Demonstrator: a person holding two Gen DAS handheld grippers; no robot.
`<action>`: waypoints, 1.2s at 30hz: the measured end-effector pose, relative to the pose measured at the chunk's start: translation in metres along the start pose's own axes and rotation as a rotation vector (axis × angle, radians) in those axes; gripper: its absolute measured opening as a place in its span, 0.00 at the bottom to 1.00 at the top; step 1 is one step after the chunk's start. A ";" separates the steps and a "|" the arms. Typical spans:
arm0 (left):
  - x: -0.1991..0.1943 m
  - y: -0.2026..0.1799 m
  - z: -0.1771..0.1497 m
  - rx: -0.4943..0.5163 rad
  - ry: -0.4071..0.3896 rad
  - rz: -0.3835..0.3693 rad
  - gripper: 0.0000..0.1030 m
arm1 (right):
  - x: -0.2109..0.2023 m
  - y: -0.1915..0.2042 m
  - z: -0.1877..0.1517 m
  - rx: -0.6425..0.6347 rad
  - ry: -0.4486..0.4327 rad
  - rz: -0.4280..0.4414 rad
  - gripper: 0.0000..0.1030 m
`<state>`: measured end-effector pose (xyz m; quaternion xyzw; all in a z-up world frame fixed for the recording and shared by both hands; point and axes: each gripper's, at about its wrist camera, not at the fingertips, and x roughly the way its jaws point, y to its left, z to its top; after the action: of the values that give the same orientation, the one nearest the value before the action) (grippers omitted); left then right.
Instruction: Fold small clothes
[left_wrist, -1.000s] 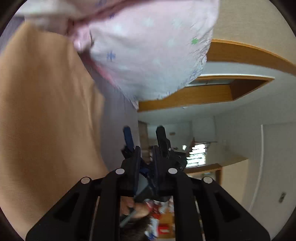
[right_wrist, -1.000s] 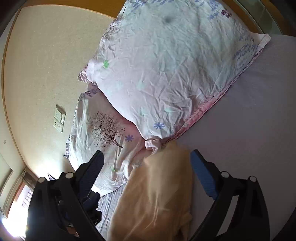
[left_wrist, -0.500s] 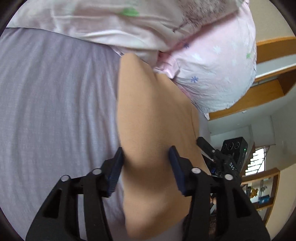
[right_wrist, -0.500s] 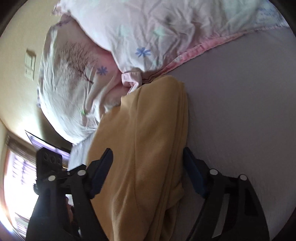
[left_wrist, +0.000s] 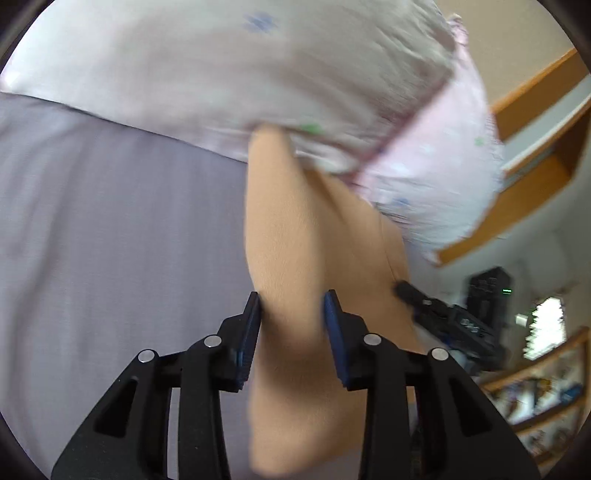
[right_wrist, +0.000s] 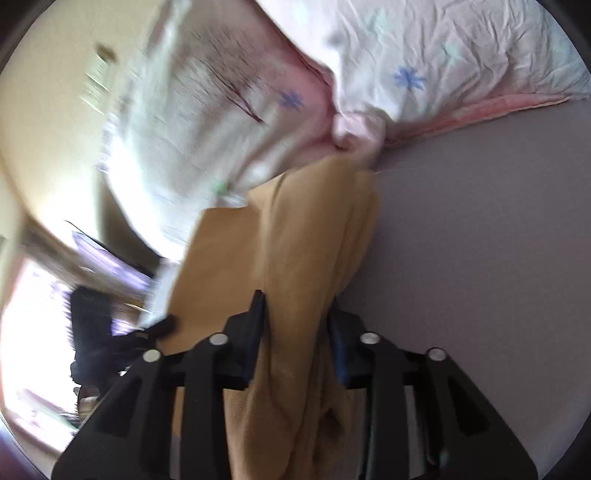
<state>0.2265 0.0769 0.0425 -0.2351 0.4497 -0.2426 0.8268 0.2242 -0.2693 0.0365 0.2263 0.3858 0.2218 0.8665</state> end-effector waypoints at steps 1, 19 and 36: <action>-0.012 0.003 -0.003 0.010 -0.021 -0.006 0.34 | -0.017 0.003 -0.003 0.007 -0.049 0.004 0.42; -0.018 -0.074 -0.095 0.392 0.009 0.107 0.82 | -0.062 0.061 -0.076 -0.088 -0.038 0.067 0.98; 0.009 -0.054 -0.119 0.440 0.042 0.550 0.99 | -0.024 0.066 -0.146 -0.293 0.051 -0.399 0.98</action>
<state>0.1184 0.0098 0.0121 0.0839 0.4500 -0.1066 0.8827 0.0834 -0.1972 -0.0006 0.0121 0.4083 0.1057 0.9066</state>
